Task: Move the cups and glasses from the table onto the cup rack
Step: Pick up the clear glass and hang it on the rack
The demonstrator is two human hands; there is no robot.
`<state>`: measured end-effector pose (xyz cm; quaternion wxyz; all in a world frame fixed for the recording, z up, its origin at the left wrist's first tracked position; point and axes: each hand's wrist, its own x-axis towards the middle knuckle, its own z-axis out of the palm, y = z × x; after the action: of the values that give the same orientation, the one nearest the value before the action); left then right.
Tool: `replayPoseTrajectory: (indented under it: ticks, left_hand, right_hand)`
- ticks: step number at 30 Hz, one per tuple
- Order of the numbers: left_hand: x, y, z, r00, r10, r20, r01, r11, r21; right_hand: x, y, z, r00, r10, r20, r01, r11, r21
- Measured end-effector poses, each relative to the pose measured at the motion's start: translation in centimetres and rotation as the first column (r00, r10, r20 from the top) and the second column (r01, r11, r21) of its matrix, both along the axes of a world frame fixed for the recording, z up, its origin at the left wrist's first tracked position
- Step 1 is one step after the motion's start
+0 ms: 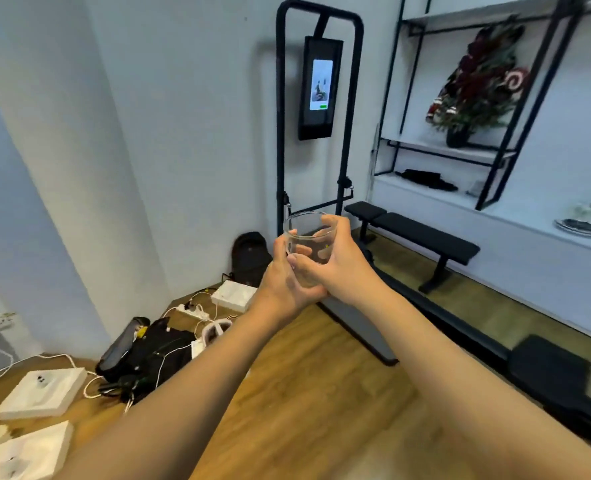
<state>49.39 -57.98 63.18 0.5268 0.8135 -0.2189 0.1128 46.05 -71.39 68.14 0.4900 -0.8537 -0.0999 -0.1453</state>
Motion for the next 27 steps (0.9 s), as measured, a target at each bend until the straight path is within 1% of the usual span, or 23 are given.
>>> replayPoseTrajectory:
  ticks: [5,8,12,14,16,22,25,27]
  left_hand:
    - [-0.7,-10.9,-0.7,0.982,-0.183,-0.045,0.179,0.981,-0.078]
    - [-2.0,-18.0,-0.8,0.954,-0.299,-0.026,0.296,0.952,-0.082]
    - [-4.7,-28.8,-1.0,0.894,-0.448,0.004,0.447,0.891,-0.076]
    - [-6.3,-34.2,-1.0,0.862,-0.507,0.001,0.505,0.86,-0.069]
    - [-8.2,-39.7,-0.7,0.822,-0.567,-0.041,0.563,0.822,-0.085]
    - [-13.9,-55.2,-0.2,0.724,-0.684,-0.086,0.677,0.729,-0.098]
    - [-16.0,-61.1,-0.2,0.699,-0.709,-0.094,0.701,0.705,-0.107]
    - [-17.6,-64.5,1.3,0.672,-0.733,-0.111,0.726,0.681,-0.102]
  right_hand:
    - [-3.2,-10.7,-0.4,0.995,-0.094,-0.023,0.093,0.995,-0.046]
    - [-5.4,-17.5,-0.8,0.982,-0.189,-0.022,0.189,0.982,-0.015]
    - [-9.5,-27.5,-1.7,0.949,-0.31,-0.047,0.313,0.949,0.051]
    - [-11.7,-32.6,-2.1,0.928,-0.369,-0.058,0.373,0.924,0.085]
    - [-14.1,-37.5,-1.8,0.899,-0.435,-0.054,0.438,0.894,0.093]
    - [-21.2,-51.2,-0.9,0.797,-0.602,-0.043,0.603,0.791,0.106]
    - [-24.0,-56.3,-1.2,0.747,-0.664,-0.043,0.663,0.739,0.119]
    - [-25.5,-59.3,-1.4,0.729,-0.683,-0.041,0.681,0.719,0.135]
